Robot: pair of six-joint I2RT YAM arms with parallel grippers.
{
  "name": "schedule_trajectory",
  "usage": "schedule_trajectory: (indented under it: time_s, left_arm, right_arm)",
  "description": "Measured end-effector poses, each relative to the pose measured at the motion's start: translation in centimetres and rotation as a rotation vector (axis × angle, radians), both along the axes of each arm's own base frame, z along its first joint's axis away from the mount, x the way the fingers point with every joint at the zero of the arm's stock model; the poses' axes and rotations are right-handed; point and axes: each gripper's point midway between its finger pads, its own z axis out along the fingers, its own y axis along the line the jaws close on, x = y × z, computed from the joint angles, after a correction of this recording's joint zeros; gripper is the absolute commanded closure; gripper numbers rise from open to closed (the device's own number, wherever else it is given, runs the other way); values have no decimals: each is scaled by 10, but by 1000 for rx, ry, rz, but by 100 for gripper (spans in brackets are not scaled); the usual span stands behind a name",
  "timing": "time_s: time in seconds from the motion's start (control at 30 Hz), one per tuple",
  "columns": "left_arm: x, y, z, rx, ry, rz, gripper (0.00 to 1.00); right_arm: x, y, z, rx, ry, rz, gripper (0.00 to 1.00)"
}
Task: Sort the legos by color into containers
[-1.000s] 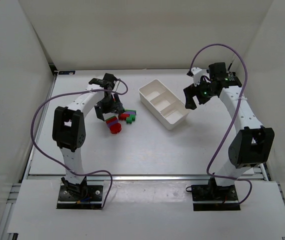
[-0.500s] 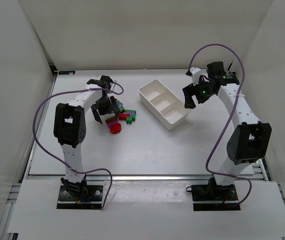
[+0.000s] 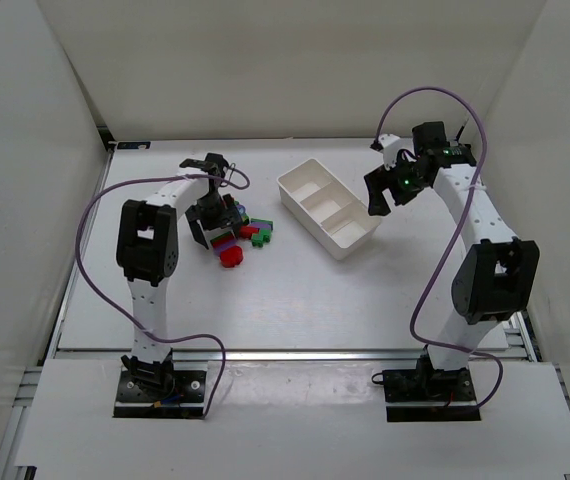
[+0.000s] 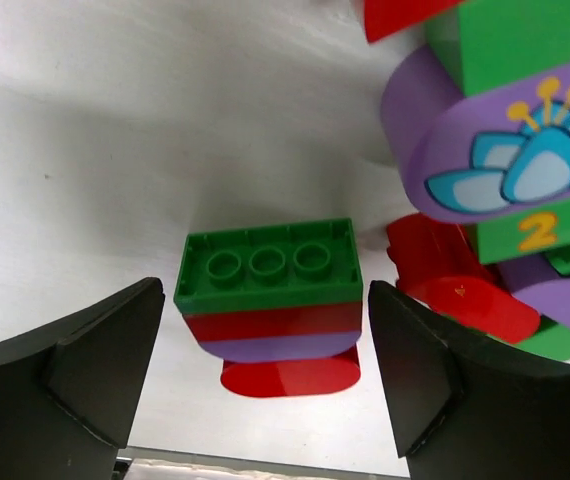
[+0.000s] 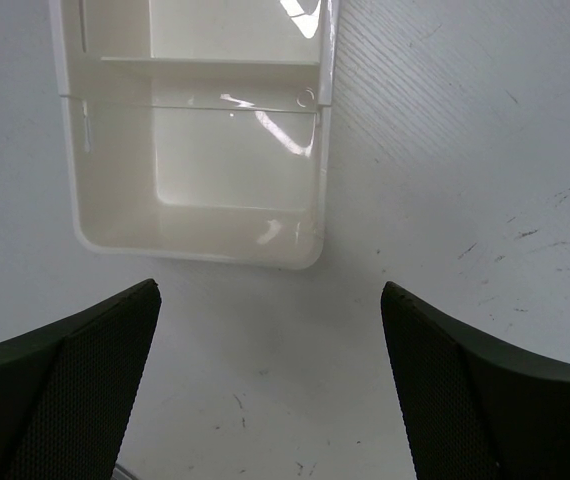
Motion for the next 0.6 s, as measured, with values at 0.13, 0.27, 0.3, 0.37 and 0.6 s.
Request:
schedule_trajectory:
  time_s: [0.13, 0.27, 0.3, 0.37, 0.6]
  left_arm:
    - [1, 2, -9, 3, 16, 5, 19]
    - [1, 3, -12, 1, 26, 7, 34]
    - [1, 2, -12, -1, 25, 9, 35]
    - [1, 2, -13, -2, 25, 11, 43]
    - [0, 3, -12, -11, 22, 15, 78]
  right_arm:
    - [1, 0, -2, -1, 7, 0, 7]
    - [2, 0, -5, -2, 13, 0, 7]
    - [2, 0, -5, -2, 13, 0, 7]
    - [1, 2, -5, -1, 13, 5, 8]
    - [-2, 14, -4, 6, 15, 36, 9]
